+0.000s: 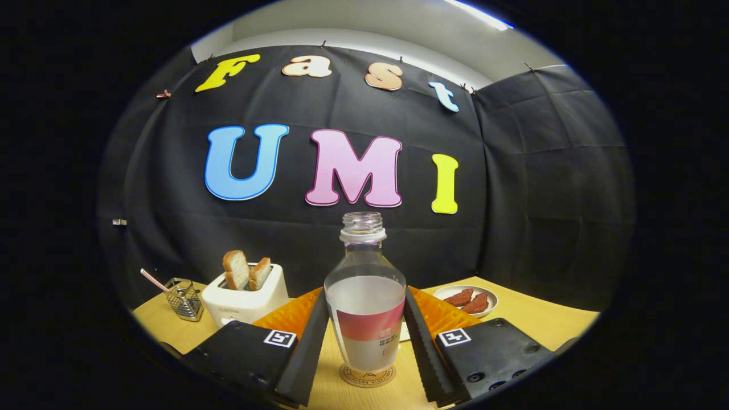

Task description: Take the bottle from table, then pour the juice into the cup, finally place the bottle on the coaster

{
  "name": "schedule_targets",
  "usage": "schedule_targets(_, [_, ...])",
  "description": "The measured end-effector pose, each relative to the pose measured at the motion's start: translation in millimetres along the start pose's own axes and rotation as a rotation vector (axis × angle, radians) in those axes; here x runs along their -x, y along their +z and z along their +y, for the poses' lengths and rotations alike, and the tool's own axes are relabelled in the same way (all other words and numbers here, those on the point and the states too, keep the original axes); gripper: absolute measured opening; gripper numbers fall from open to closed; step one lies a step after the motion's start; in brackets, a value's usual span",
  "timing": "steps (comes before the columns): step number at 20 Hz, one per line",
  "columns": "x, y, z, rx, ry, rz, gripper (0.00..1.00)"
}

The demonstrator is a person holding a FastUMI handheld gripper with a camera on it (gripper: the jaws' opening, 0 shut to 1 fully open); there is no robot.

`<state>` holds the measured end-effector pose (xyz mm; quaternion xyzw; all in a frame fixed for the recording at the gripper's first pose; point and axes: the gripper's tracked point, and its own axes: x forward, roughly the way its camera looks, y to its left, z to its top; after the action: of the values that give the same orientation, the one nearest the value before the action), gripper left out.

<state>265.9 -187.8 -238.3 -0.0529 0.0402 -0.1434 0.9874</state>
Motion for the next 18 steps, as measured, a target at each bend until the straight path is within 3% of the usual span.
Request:
schedule_targets(9, [-34.1, -76.6, 10.7, 0.024, 0.048, 0.077, 0.75])
schedule_targets(14, [-29.9, -91.2, 15.4, 0.036, 0.061, 0.09, 0.75])
schedule_targets(18, [-30.1, -93.2, 8.6, 0.013, 0.024, 0.087, 0.75])
